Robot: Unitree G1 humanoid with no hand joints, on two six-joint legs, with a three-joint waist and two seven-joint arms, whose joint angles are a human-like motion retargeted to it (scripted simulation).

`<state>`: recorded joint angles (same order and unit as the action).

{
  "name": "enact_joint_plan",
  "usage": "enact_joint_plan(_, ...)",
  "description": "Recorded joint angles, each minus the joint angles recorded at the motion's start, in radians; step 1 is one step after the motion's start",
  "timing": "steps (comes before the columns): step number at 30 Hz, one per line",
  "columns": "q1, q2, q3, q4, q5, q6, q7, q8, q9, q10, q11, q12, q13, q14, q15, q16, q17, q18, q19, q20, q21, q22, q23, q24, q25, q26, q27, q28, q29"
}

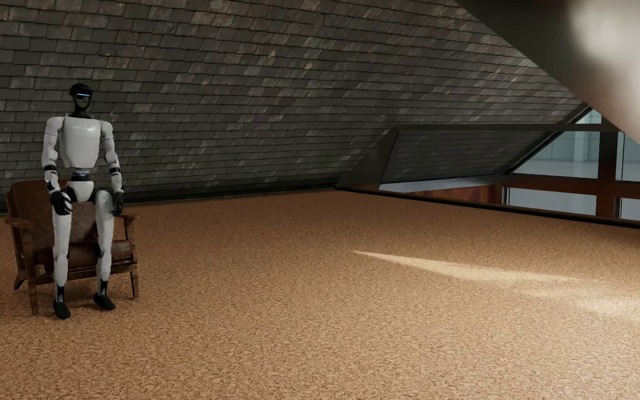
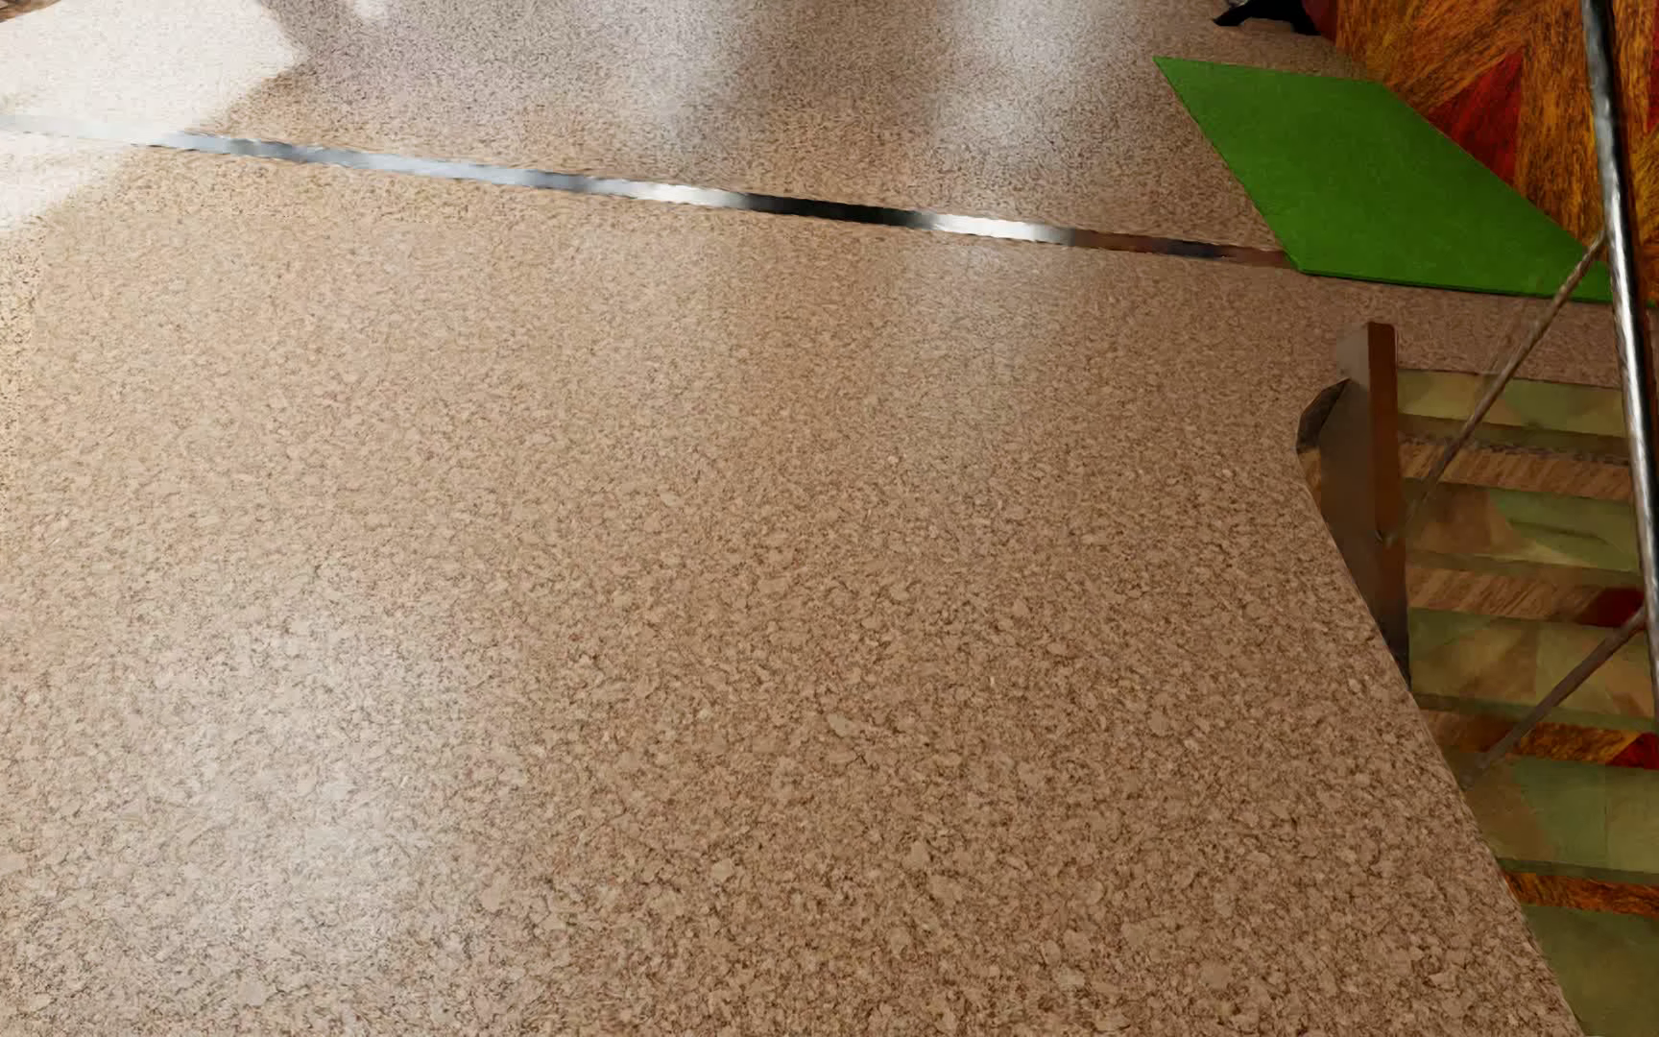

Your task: Perch on the dark chair

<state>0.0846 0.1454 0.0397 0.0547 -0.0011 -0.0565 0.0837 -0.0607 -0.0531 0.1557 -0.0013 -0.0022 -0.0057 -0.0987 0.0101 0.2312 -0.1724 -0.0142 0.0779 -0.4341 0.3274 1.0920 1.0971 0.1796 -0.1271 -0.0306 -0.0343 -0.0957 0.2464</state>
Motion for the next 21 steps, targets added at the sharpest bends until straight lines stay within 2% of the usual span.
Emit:
enact_joint_plan(1,-0.002,-0.001,0.003,-0.001,0.001,-0.002,-0.001,-0.002,0.004,0.001,0.001,-0.017,-0.008,0.003,-0.001,0.030,0.000,0.003,-0.003,-0.013,0.008,-0.009,-0.016,-0.025,-0.026,0.022,-0.008,0.007,-0.010)
enact_joint_plan(2,-0.001,0.004,0.004,0.002,0.000,-0.002,0.003,-0.006,0.004,0.004,0.000,-0.021,-0.019,0.002,-0.003,0.070,-0.028,-0.002,-0.002,-0.027,0.013,-0.037,-0.021,-0.014,-0.011,0.033,0.004,-0.009,-0.020)
enact_joint_plan(3,-0.003,0.000,0.003,0.005,-0.002,0.000,0.005,-0.008,0.001,0.003,0.001,-0.026,-0.033,0.002,-0.001,0.112,-0.061,-0.007,0.004,-0.038,0.015,-0.060,-0.024,0.022,-0.007,0.009,-0.006,-0.038,0.011)
enact_joint_plan(4,-0.004,-0.002,0.003,0.004,-0.001,0.001,0.009,-0.011,0.000,0.003,0.003,-0.030,-0.045,0.002,-0.002,0.149,-0.095,-0.005,0.004,-0.038,0.021,-0.076,-0.035,0.058,-0.039,-0.012,-0.024,-0.054,0.049)
enact_joint_plan(5,0.004,0.003,0.003,0.003,0.000,0.003,0.012,-0.013,0.002,0.001,0.003,-0.032,-0.052,0.001,-0.002,0.176,-0.123,-0.002,0.003,-0.030,0.033,-0.070,-0.036,0.074,-0.059,-0.019,-0.032,-0.063,0.056)
enact_joint_plan(7,0.009,0.007,0.002,0.003,0.001,0.002,0.013,-0.012,0.000,0.001,0.002,-0.037,-0.063,-0.001,-0.002,0.198,-0.149,-0.004,0.000,-0.013,0.019,-0.002,0.026,0.049,-0.065,-0.001,-0.049,-0.014,-0.008)
enact_joint_plan(9,0.016,0.015,0.002,0.006,0.002,0.000,0.021,-0.014,-0.003,0.000,-0.002,-0.038,-0.068,-0.004,-0.003,0.196,-0.145,-0.008,0.001,0.011,-0.014,0.076,0.131,0.005,-0.018,0.026,-0.036,0.060,-0.119)
enact_joint_plan(11,0.021,0.011,0.003,0.006,0.004,0.000,0.025,-0.013,-0.008,0.000,0.006,-0.030,-0.065,-0.007,-0.004,0.190,-0.138,-0.006,-0.001,0.025,-0.036,0.112,0.196,-0.003,0.030,0.037,-0.018,0.097,-0.187)
enact_joint_plan(17,0.020,0.015,0.002,0.005,0.002,-0.002,0.022,-0.012,-0.012,0.000,-0.003,0.009,-0.010,-0.008,-0.001,0.142,-0.119,-0.005,0.003,0.015,-0.019,0.036,0.106,0.038,-0.024,0.007,-0.046,0.046,-0.106)
enact_joint_plan(21,0.017,0.006,0.001,0.002,0.000,-0.003,0.019,-0.011,0.011,-0.001,0.009,-0.009,-0.013,0.000,0.003,0.073,-0.069,-0.001,0.001,-0.028,-0.002,0.016,0.077,0.030,-0.011,0.017,-0.030,0.022,-0.080)
